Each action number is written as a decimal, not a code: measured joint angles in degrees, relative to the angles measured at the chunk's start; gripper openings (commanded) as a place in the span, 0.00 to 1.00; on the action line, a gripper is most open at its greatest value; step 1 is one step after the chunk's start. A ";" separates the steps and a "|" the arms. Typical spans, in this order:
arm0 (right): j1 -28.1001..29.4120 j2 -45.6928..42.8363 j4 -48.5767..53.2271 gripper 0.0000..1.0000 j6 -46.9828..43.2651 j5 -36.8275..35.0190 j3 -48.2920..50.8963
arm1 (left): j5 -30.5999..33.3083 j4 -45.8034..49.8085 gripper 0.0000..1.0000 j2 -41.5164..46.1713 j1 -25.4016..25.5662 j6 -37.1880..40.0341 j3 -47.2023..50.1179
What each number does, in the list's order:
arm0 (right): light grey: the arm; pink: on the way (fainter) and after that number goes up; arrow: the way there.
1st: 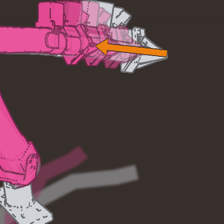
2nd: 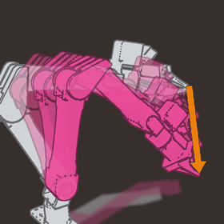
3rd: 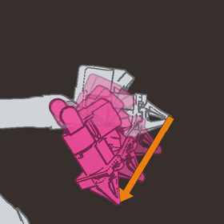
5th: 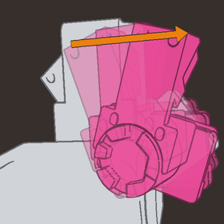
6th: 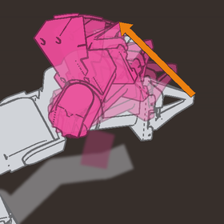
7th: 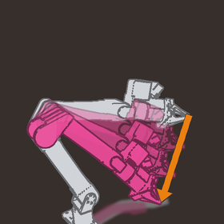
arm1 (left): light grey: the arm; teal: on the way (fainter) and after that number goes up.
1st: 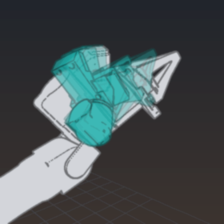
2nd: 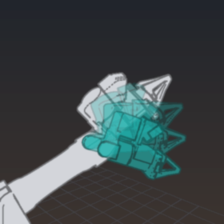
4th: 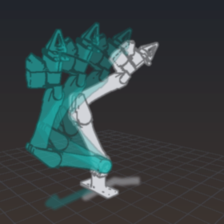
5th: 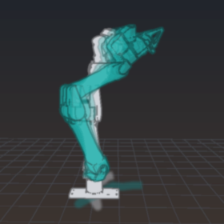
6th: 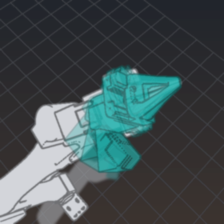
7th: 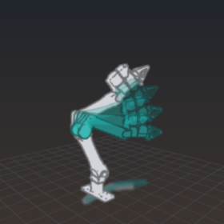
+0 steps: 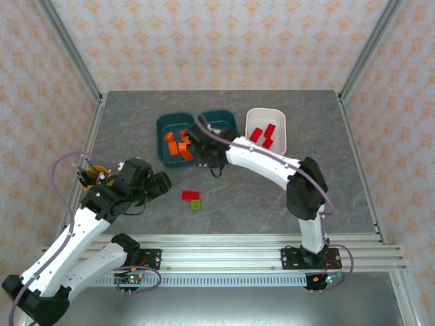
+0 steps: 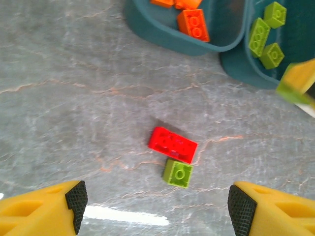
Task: Sort the legos into containers by color
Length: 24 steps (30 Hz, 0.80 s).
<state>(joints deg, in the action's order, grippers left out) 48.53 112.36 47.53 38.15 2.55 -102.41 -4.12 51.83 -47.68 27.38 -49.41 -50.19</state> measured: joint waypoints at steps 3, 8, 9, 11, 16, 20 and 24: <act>-5.25 3.61 -0.24 0.19 -2.78 0.48 -5.68 | 0.02 -2.82 0.79 -4.79 0.02 0.35 -2.47; -11.26 15.74 -0.31 0.19 -6.71 2.21 -19.04 | 0.07 -5.90 0.79 -11.52 0.02 1.40 -7.08; -12.04 18.36 -0.35 0.20 -7.30 2.69 -21.57 | 0.07 -6.51 0.79 -12.83 0.02 1.55 -8.15; -13.27 22.80 -0.37 0.21 -8.26 3.76 -25.46 | 0.09 -7.45 0.79 -14.97 0.02 1.79 -9.86; -15.30 31.76 -0.42 0.27 -10.19 6.99 -33.70 | 0.13 -9.03 0.79 -18.18 0.02 2.60 -11.65; -15.76 36.83 -0.31 0.42 -11.02 8.44 -40.04 | 0.13 -9.25 0.79 -19.19 0.02 3.02 -11.69; -15.85 38.25 0.26 0.54 -10.88 9.40 -41.92 | 0.28 -9.25 0.80 -19.17 0.02 3.02 -11.69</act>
<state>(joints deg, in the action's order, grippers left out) 32.69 150.61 47.79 27.27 11.94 -144.33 -3.84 42.59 -66.85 27.40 -46.39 -61.89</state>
